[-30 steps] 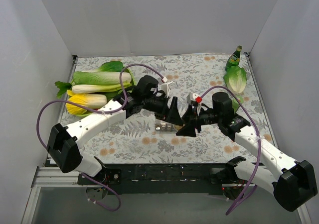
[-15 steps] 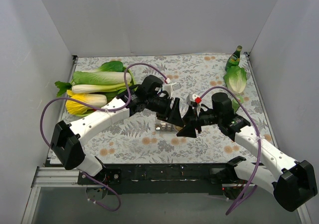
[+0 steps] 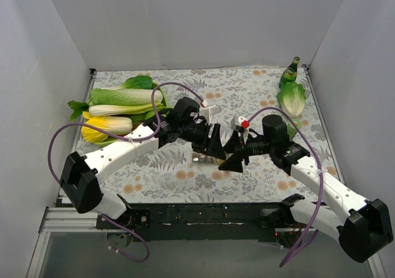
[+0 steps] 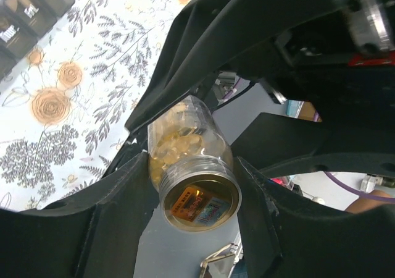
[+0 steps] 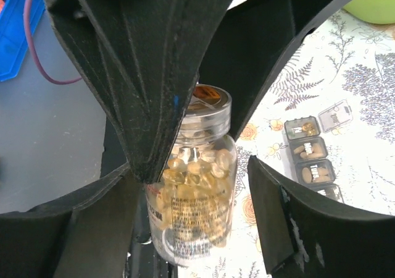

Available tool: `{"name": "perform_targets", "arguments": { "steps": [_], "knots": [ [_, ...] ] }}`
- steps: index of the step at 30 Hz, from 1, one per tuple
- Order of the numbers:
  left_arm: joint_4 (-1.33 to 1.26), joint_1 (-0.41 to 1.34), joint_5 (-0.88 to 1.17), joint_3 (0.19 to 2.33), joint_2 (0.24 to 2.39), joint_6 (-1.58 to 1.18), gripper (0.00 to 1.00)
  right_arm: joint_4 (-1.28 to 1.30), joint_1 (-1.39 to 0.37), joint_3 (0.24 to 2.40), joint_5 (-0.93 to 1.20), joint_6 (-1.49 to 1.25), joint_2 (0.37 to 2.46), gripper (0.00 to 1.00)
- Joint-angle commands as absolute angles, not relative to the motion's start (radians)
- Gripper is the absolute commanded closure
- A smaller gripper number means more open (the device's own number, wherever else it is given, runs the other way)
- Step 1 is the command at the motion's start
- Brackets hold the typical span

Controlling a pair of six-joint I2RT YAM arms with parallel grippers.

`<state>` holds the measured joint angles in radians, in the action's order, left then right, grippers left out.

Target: Sort the pills into containers

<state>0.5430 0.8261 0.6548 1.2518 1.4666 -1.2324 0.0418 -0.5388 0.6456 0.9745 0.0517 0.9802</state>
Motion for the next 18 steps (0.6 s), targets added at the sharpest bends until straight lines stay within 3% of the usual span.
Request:
{"name": "perform_targets", "arguments": {
  "steps": [1, 8, 18],
  "knots": [
    [0.511, 0.798, 0.647, 1.207, 1.391, -1.278, 1.00, -0.008, -0.540, 0.660, 0.971, 0.061, 0.962, 0.22],
    [0.520, 0.750, 0.641, 1.160, 1.347, -1.281, 1.00, -0.002, -0.540, 0.652, 0.944, 0.077, 0.962, 0.11],
    [0.736, 0.568, 0.307, 1.016, 1.221, -1.210, 1.00, 0.126, -0.502, 0.683, 0.890, 0.235, 0.937, 0.07]
  ]
}}
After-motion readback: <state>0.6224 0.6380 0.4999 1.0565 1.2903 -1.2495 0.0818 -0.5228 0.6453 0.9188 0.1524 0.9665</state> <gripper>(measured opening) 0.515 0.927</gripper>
